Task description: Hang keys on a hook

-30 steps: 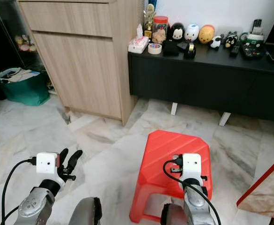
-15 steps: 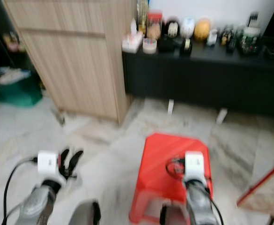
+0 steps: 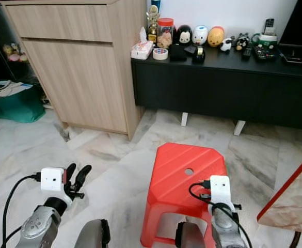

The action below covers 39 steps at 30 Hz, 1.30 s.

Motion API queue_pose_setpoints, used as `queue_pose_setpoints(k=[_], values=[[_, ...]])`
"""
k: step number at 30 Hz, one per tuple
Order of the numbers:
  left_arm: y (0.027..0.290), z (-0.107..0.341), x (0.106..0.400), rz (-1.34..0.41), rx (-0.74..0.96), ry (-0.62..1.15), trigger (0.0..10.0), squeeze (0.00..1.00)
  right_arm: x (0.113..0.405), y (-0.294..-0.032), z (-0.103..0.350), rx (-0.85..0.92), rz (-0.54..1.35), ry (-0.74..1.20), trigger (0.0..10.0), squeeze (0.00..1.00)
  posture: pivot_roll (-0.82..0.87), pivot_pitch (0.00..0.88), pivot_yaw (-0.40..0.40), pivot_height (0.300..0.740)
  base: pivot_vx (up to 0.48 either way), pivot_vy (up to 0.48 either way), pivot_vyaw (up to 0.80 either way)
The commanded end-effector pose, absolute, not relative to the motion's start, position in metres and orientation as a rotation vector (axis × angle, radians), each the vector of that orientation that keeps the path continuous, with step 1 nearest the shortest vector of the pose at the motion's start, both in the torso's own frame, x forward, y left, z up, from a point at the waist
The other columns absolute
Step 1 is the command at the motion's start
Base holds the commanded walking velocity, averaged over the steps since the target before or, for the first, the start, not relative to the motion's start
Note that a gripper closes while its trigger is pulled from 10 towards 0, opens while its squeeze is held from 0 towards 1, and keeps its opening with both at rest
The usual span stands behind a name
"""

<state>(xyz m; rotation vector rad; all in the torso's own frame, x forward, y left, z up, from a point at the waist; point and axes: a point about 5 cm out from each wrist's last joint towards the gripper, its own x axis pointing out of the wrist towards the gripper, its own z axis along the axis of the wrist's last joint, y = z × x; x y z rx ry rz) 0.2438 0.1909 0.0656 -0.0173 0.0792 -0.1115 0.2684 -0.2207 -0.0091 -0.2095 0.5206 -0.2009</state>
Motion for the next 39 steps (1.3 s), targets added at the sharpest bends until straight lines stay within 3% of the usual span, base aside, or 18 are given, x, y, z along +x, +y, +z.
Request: queue_pose_setpoints(k=[1, 2, 9, 19, 20, 21, 39], values=[[0.192, 0.066, 0.244, -0.115, -0.022, 0.086, 10.0, 0.00, 0.276, -0.218, -0.004, -0.204, -0.167, 0.508, 10.0, 0.00, 0.02, 0.007, 0.011, 0.577, 0.000, 0.000, 0.00], [0.192, 0.066, 0.245, -0.116, -0.022, 0.085, 10.0, 0.00, 0.280, -0.218, -0.001, -0.197, -0.155, 0.502, 10.0, 1.00, 0.02, 0.008, 0.013, 0.577, 0.000, 0.000, 0.00], [0.192, 0.067, 0.244, -0.118, -0.019, 0.086, 10.0, 0.00, 0.295, -0.213, 0.008, -0.196, -0.091, 0.490, 10.0, 1.00, 0.02, 0.015, 0.019, 0.577, 0.000, 0.000, 0.00], [0.194, 0.067, 0.243, -0.121, -0.012, 0.093, 10.0, 0.00, 0.295, -0.201, -0.001, -0.230, 0.008, 0.590, 10.0, 0.98, 0.03, 0.035, 0.029, 0.577, 0.000, 0.000, 0.00], [0.195, 0.067, 0.243, -0.120, -0.011, 0.094, 10.0, 0.00, 0.295, -0.201, 0.000, -0.231, 0.001, 0.591, 10.0, 0.22, 0.03, 0.036, 0.030, 0.577, 0.000, 0.000, 0.00], [0.195, 0.067, 0.243, -0.120, -0.010, 0.095, 10.0, 0.00, 0.296, -0.201, 0.000, -0.231, -0.005, 0.594, 10.0, 0.00, 0.03, 0.036, 0.031, 0.577, 0.000, 0.000, 0.00], [0.197, 0.065, 0.243, -0.123, -0.005, 0.108, 10.0, 0.00, 0.291, -0.210, -0.005, -0.243, -0.044, 0.638, 10.0, 0.00, 0.03, 0.039, 0.036, 0.577, 0.000, 0.000, 0.00]])
